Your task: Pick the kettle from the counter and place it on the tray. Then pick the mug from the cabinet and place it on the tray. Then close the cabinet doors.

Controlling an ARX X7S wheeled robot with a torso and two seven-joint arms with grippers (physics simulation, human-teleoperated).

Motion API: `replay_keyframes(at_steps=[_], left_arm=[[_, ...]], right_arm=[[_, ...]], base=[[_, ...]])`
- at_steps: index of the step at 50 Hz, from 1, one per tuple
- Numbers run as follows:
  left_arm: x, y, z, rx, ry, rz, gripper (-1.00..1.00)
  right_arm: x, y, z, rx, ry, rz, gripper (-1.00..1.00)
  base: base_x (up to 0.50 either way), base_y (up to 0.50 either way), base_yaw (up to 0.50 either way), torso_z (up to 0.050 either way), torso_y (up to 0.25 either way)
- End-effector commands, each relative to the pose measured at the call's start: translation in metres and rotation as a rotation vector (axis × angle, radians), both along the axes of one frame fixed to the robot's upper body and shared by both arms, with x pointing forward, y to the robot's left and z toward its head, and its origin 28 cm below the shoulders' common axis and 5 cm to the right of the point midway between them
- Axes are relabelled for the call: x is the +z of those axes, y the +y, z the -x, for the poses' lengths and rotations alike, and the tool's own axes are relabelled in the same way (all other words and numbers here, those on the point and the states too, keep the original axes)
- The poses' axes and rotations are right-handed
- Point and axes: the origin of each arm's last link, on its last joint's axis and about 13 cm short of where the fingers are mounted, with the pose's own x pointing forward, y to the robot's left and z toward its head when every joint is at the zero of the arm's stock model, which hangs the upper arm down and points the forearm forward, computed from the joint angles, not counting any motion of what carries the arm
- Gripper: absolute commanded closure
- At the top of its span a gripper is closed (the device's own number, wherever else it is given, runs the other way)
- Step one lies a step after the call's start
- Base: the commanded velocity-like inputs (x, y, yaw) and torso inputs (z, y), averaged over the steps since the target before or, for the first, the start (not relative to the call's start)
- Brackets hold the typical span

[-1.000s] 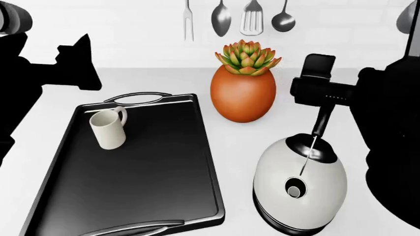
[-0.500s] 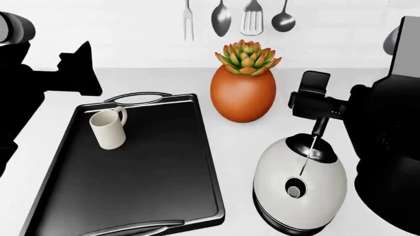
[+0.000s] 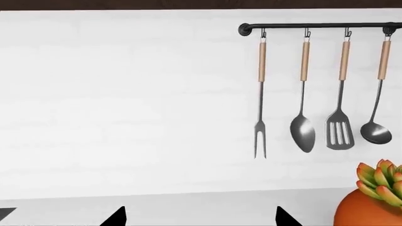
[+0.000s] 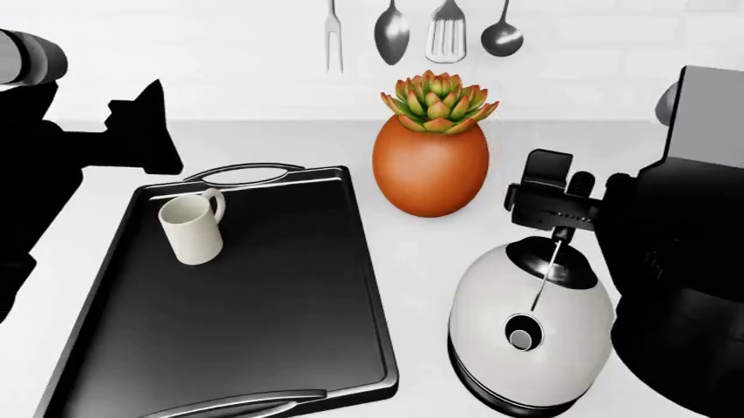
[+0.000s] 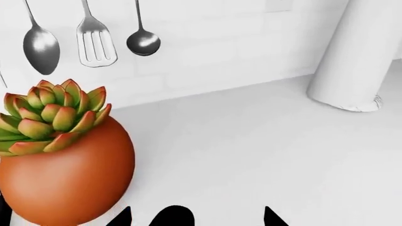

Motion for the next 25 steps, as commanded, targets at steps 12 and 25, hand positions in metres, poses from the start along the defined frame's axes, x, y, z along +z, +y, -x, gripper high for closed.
replay_keyframes(at_steps=[12,25], left_arm=[[-0.009,0.003,-0.004,0.005,0.016,0.012,-1.00],[-0.011,0.004,-0.004,0.010,0.022,0.017,-1.00]], right_arm=[[-0.019,0.006,-0.007,0.031,0.063,0.000,-1.00],[-0.021,0.007,-0.008,0.030,0.070,0.003,1.00]], base=[[0.00,0.00,0.00,0.000,0.000],[0.00,0.00,0.00,0.000,0.000]])
